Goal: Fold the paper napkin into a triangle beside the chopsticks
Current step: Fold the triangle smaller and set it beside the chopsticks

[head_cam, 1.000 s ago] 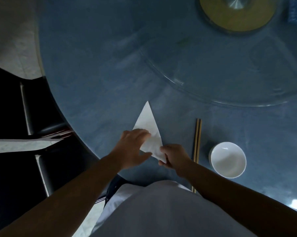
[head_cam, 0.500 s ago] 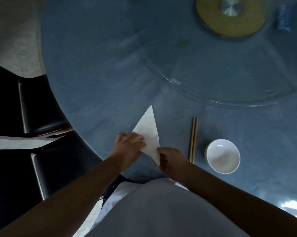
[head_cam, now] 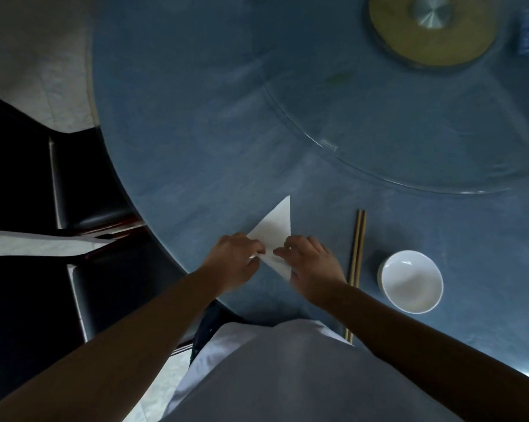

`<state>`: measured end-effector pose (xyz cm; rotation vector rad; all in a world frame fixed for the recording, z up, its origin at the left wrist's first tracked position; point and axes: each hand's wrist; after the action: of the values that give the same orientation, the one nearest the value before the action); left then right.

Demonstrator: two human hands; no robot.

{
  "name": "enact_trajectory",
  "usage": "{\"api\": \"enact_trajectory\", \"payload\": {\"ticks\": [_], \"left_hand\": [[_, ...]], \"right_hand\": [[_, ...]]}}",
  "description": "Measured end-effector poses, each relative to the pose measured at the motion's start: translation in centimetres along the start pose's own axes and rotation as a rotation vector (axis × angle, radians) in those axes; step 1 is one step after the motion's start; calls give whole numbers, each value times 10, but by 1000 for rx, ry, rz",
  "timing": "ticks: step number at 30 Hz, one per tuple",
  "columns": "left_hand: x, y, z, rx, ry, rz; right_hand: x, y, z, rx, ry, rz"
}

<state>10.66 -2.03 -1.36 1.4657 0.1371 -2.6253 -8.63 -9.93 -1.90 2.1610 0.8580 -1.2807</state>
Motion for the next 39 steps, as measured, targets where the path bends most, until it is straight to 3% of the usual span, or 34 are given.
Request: {"api": "enact_trajectory", "payload": {"ticks": [2, 4, 9, 13, 27, 39], "left_hand": [[-1, 2, 1, 0, -7, 9], [-1, 4, 1, -22, 6, 20], [1, 10, -1, -233, -11, -7], [2, 11, -8, -310, -14, -17], [7, 5, -17, -477, 3, 117], [12, -2, -16, -550, 21, 156]], "right_hand": [[1, 10, -2, 83, 115, 11], [3, 20, -2, 283, 221, -34], [13, 44, 4, 679, 320, -48], [18, 53, 10, 845, 372, -55], [23, 65, 15, 918, 277, 7], [18, 52, 16, 959, 406, 150]]}}
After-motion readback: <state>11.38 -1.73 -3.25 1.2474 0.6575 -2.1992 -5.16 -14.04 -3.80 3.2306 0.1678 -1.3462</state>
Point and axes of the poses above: each hand's wrist, its own y-axis towards the middle knuckle, its own x-axis out of the palm, z = x × y, and after that the axes turned 15 degrees about z, right-handed
